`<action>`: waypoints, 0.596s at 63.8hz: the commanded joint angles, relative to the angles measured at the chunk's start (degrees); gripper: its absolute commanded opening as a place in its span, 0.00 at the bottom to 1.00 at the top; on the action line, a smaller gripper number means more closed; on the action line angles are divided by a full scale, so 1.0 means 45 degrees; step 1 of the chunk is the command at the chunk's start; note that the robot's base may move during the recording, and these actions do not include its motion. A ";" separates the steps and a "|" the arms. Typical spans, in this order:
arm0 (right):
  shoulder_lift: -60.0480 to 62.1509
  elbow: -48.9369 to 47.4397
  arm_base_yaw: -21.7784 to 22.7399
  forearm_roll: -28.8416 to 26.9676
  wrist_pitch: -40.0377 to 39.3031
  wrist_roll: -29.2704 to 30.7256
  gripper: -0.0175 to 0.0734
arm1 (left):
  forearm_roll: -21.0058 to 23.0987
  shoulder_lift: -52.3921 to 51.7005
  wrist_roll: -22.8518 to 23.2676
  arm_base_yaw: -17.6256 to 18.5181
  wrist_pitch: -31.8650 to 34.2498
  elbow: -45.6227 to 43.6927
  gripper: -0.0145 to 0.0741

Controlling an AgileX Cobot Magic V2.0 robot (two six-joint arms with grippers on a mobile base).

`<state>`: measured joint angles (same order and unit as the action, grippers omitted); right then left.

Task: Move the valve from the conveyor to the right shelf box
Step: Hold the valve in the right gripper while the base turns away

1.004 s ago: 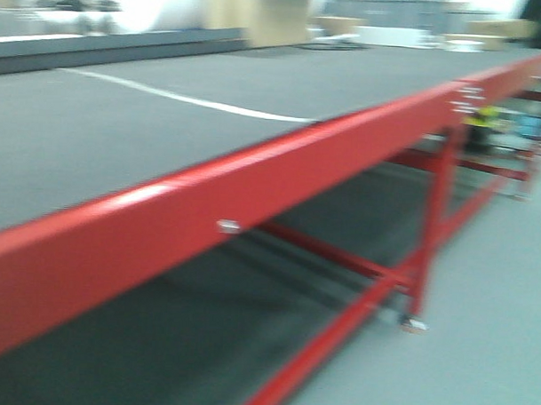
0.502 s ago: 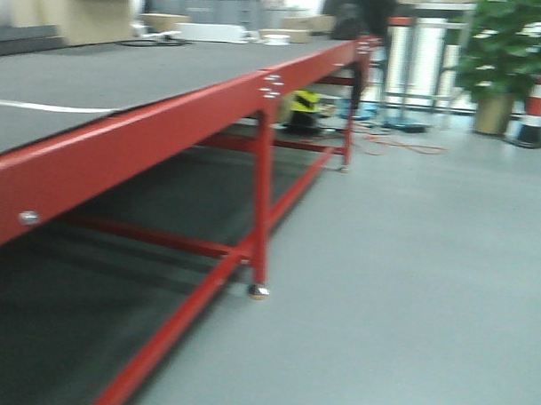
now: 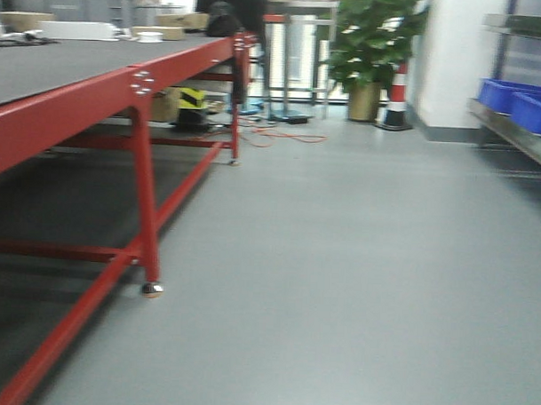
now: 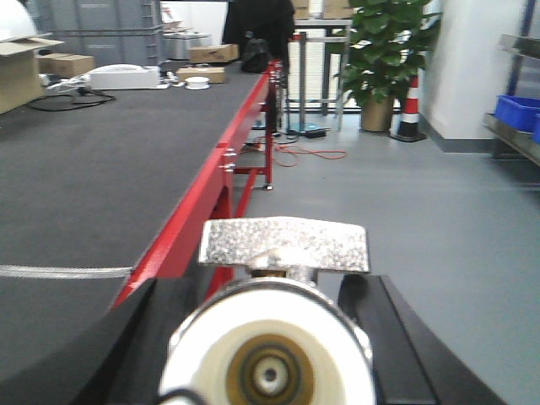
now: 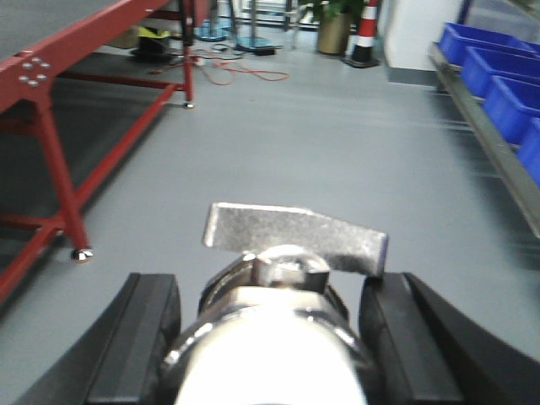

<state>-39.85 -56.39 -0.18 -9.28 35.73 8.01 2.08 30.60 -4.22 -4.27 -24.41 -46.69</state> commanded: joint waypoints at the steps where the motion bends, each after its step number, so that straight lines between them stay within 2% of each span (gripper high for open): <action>1: 0.0108 -0.0190 0.0003 0.0007 -0.0909 0.0070 0.02 | 0.0086 -0.0100 0.0083 0.0018 0.0720 -0.0059 0.04; 38: 0.0108 -0.0190 0.0003 0.0007 -0.0909 0.0070 0.02 | 0.0086 -0.0100 0.0083 0.0018 0.0720 -0.0059 0.04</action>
<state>-39.72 -56.39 -0.18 -9.28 35.73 8.01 2.08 30.60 -4.22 -4.27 -24.41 -46.69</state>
